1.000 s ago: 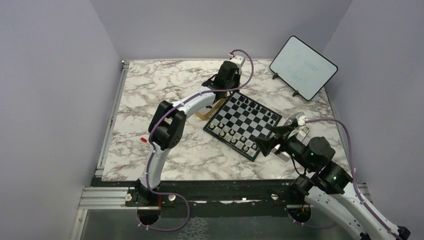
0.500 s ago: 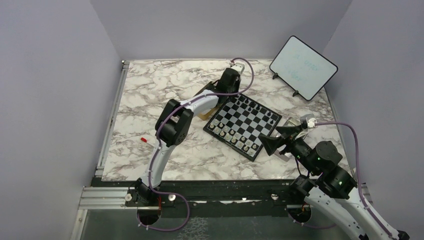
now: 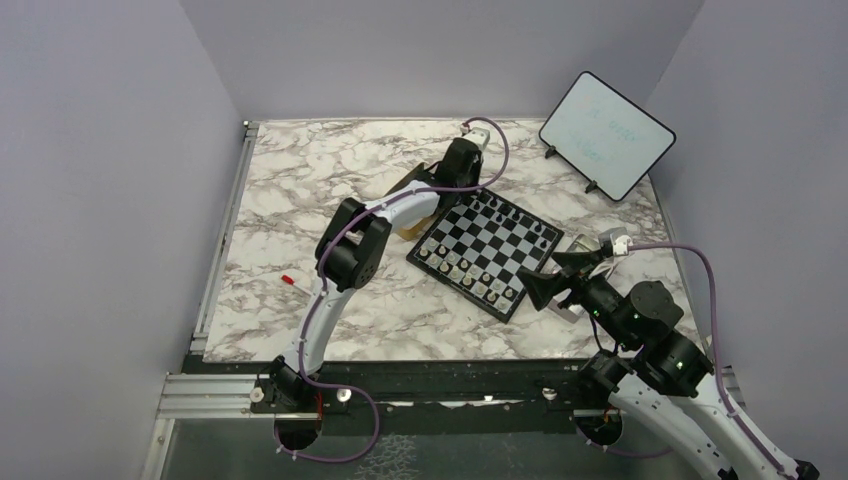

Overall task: Set up the chess pieces on the board
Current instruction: Place the chess piece on the chessboard.

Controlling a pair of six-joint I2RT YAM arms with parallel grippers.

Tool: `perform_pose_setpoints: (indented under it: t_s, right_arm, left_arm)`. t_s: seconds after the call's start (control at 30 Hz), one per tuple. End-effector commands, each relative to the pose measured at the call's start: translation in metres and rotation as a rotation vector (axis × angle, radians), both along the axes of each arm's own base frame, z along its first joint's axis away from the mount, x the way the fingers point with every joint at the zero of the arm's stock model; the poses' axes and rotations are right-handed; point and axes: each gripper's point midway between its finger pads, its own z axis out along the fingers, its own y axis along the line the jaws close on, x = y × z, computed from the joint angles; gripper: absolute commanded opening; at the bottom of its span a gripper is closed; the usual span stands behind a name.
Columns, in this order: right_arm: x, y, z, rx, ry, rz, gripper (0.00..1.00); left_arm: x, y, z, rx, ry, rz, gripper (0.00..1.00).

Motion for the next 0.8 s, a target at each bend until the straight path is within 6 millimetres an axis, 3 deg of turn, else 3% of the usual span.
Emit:
perform_pose_setpoints:
  t_s: [0.0, 0.77]
  right_arm:
    - [0.003, -0.007, 0.018, 0.004, -0.050, -0.033, 1.00]
    - [0.004, -0.013, 0.008, 0.002, -0.048, -0.062, 1.00]
  left_arm:
    - [0.005, -0.009, 0.003, -0.021, -0.022, -0.009, 0.11]
    - [-0.004, -0.005, -0.006, -0.021, 0.029, 0.009, 0.12]
